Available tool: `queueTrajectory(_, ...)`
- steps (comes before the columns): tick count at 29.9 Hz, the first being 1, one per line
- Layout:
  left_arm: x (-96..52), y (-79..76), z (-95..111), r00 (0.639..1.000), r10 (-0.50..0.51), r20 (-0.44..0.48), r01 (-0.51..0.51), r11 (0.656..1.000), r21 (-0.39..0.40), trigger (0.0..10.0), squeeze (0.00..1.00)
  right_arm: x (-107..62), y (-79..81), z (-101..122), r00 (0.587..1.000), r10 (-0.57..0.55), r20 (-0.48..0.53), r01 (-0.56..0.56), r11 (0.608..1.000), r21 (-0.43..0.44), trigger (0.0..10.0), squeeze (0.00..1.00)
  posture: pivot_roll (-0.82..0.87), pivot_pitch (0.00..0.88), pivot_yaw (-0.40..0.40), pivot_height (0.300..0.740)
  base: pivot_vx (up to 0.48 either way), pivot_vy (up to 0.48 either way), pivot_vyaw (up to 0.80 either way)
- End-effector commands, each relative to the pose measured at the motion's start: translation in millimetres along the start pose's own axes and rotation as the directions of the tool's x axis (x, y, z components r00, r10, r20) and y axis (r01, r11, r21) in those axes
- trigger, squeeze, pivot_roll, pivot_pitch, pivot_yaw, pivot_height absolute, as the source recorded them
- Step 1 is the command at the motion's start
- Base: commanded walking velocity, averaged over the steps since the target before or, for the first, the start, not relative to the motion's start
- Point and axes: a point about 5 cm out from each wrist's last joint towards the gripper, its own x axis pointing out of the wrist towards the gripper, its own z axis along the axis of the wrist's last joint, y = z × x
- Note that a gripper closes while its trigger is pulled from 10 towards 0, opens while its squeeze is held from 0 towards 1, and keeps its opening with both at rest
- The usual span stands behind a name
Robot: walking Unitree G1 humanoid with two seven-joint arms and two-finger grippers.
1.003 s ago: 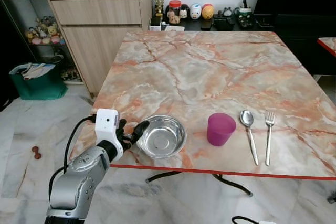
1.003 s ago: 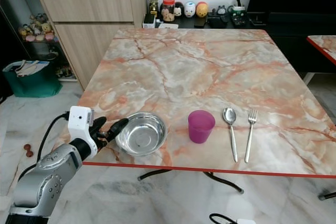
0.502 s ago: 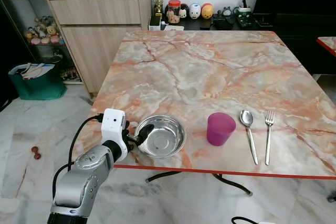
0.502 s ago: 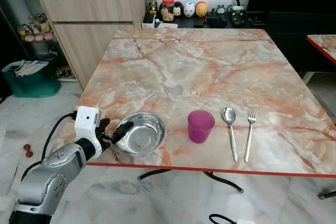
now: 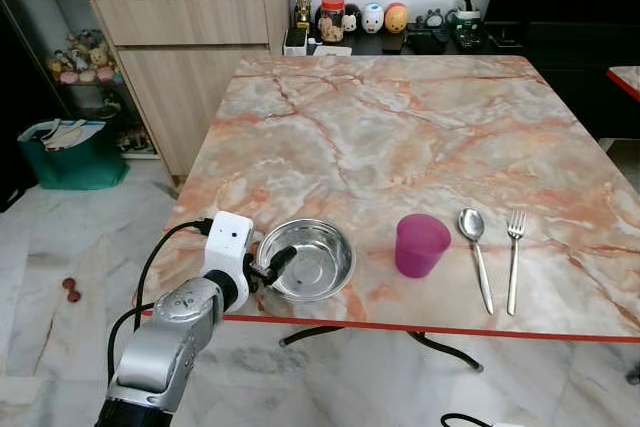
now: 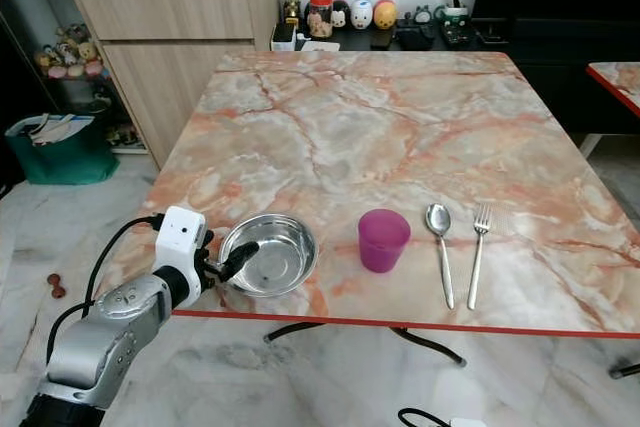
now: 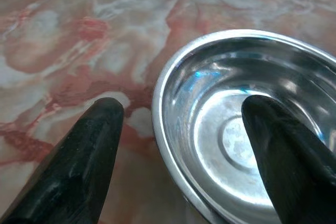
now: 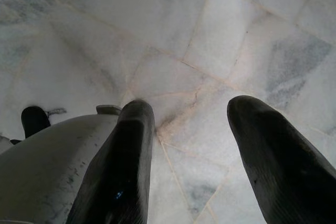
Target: Setting the table
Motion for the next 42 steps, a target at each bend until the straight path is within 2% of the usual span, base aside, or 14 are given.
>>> queueTrajectory(1, 3.7, 4.3, -0.6, 0.999, 0.043, 0.005, -0.043, 0.999, 0.002, 10.0, 0.00, 0.2, 1.9, -0.5, 1.000, 0.004, -0.003, -0.004, 1.000, 0.005, 10.0, 0.00, -0.02, 0.000, 0.010, 0.732, 0.000, 0.000, 0.00)
queueTrajectory(7, 8.0, 7.7, -2.4, 0.998, 0.061, 0.002, -0.061, 0.998, -0.029, 10.0, 0.00, 0.3, 2.0, -0.1, 1.000, 0.007, -0.002, -0.007, 1.000, 0.008, 10.0, 0.00, -0.02, 0.000, 0.009, 0.732, 0.000, 0.000, 0.00)
queueTrajectory(21, 13.8, 9.6, -7.7, 0.996, 0.083, -0.018, -0.084, 0.996, -0.039, 10.0, 0.00, 0.3, 1.9, -0.4, 1.000, 0.011, -0.006, -0.011, 1.000, 0.009, 10.0, 0.00, -0.02, 0.000, 0.007, 0.732, 0.000, 0.000, 0.00)
queueTrajectory(32, 16.0, 7.4, -11.1, 0.997, 0.064, -0.043, -0.066, 0.996, -0.056, 10.0, 0.00, 0.2, 1.4, -0.3, 1.000, 0.011, -0.007, -0.011, 1.000, 0.008, 10.0, 0.00, -0.02, 0.000, 0.005, 0.732, 0.000, 0.000, 0.00)
queueTrajectory(33, 16.1, 7.4, -11.1, 0.997, 0.064, -0.043, -0.066, 0.996, -0.057, 9.7, 0.00, 0.3, 1.4, -0.3, 1.000, 0.011, -0.007, -0.011, 1.000, 0.008, 10.0, 0.00, -0.02, 0.000, 0.004, 0.732, 0.000, 0.000, 0.00)
queueTrajectory(34, 16.1, 7.4, -11.2, 0.997, 0.063, -0.044, -0.066, 0.996, -0.057, 7.8, 0.00, 0.3, 1.4, -0.2, 1.000, 0.011, -0.007, -0.011, 1.000, 0.008, 10.0, 0.00, -0.02, 0.000, 0.004, 0.732, 0.000, 0.000, 0.00)
queueTrajectory(35, 16.1, 7.6, -11.4, 0.997, 0.064, -0.047, -0.066, 0.996, -0.056, 4.6, 0.00, 0.3, 1.5, -0.2, 1.000, 0.012, -0.007, -0.012, 1.000, 0.007, 10.0, 0.00, -0.02, 0.000, 0.004, 0.732, 0.000, 0.000, 0.00)
queueTrajectory(38, 15.9, 7.8, -12.6, 0.997, 0.064, -0.054, -0.067, 0.996, -0.054, 4.4, 0.00, 0.3, 1.7, -0.2, 1.000, 0.012, -0.007, -0.012, 1.000, 0.007, 10.0, 0.00, -0.02, 0.000, 0.004, 0.732, 0.000, 0.000, 0.00)
queueTrajectory(39, 15.9, 7.6, -13.1, 0.996, 0.062, -0.057, -0.066, 0.996, -0.054, 3.7, 0.00, 0.3, 1.7, -0.2, 1.000, 0.012, -0.007, -0.012, 1.000, 0.007, 10.0, 0.00, -0.02, 0.000, 0.004, 0.732, 0.000, 0.000, 0.00)
queueTrajectory(41, 15.9, 7.0, -14.0, 0.996, 0.055, -0.065, -0.059, 0.997, -0.053, 3.7, 0.00, 0.4, 1.8, -0.1, 1.000, 0.013, -0.007, -0.013, 1.000, 0.006, 10.0, 0.00, -0.02, 0.000, 0.004, 0.732, 0.000, 0.000, 0.00)
queueTrajectory(42, 16.1, 6.3, -14.5, 0.996, 0.051, -0.070, -0.054, 0.997, -0.048, 4.8, 0.00, 0.4, 1.8, -0.1, 1.000, 0.012, -0.007, -0.012, 1.000, 0.006, 10.0, 0.00, -0.02, 0.000, 0.005, 0.732, 0.000, 0.000, 0.00)
